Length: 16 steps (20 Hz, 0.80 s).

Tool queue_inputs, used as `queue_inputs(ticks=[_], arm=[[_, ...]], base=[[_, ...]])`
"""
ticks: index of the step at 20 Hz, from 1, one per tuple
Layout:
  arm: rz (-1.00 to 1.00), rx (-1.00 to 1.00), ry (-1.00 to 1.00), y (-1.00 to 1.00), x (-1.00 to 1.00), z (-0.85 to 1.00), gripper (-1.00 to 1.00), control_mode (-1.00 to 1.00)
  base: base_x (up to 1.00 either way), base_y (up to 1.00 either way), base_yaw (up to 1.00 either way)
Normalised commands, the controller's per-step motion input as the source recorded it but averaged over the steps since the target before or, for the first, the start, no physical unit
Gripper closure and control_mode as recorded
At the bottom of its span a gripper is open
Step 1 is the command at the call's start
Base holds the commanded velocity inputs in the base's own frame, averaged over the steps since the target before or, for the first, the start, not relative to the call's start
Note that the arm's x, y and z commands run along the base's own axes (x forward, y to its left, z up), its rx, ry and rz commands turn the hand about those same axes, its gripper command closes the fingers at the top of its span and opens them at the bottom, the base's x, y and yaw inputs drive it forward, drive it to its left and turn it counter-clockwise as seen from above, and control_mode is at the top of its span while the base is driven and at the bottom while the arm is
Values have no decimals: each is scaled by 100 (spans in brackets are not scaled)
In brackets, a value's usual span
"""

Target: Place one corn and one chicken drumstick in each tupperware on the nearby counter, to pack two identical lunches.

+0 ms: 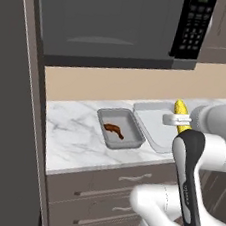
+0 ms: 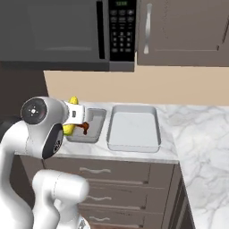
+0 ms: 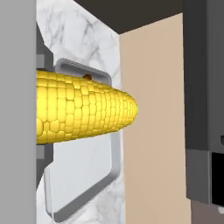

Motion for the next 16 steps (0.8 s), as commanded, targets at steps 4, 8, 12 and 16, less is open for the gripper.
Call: queue_inputs(ticks=[4, 8, 12, 16], arm=[[0, 0, 0, 0, 0, 0, 100, 100], [0, 0, 0, 0, 0, 0, 100, 100], [0, 0, 0, 0, 0, 0, 100, 100], [2, -1, 21, 0, 19, -51, 100, -100]], base=[[55, 4, 0], [51, 0, 0], [42, 0, 2], [0, 0, 0]])
